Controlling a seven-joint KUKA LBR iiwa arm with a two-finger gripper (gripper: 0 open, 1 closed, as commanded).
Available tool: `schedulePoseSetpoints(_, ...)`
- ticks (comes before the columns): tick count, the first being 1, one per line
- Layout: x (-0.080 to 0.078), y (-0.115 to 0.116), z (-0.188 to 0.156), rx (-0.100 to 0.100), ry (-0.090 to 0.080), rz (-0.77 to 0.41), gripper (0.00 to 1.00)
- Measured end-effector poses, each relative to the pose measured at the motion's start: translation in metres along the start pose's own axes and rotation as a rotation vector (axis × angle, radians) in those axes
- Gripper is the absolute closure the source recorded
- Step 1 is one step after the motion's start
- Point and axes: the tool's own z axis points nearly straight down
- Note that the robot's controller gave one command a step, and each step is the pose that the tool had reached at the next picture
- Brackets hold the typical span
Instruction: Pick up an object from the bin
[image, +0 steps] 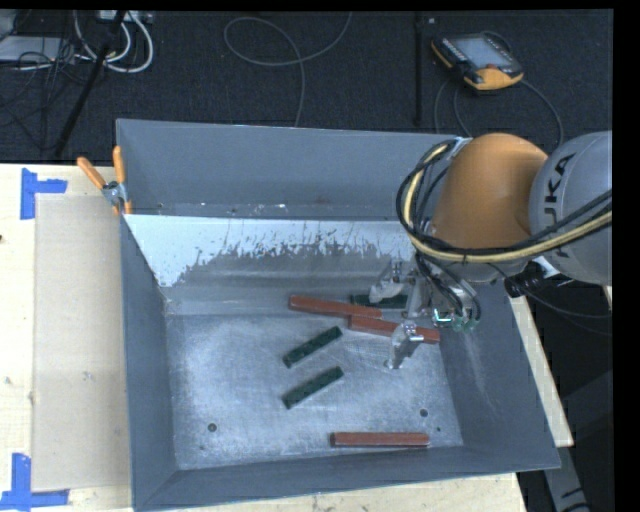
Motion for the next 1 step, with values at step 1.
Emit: schedulePoseSetpoints(1, -0.0017, 0.0000, -0.0039, 0.001, -0.007, -0.001, 0.00)
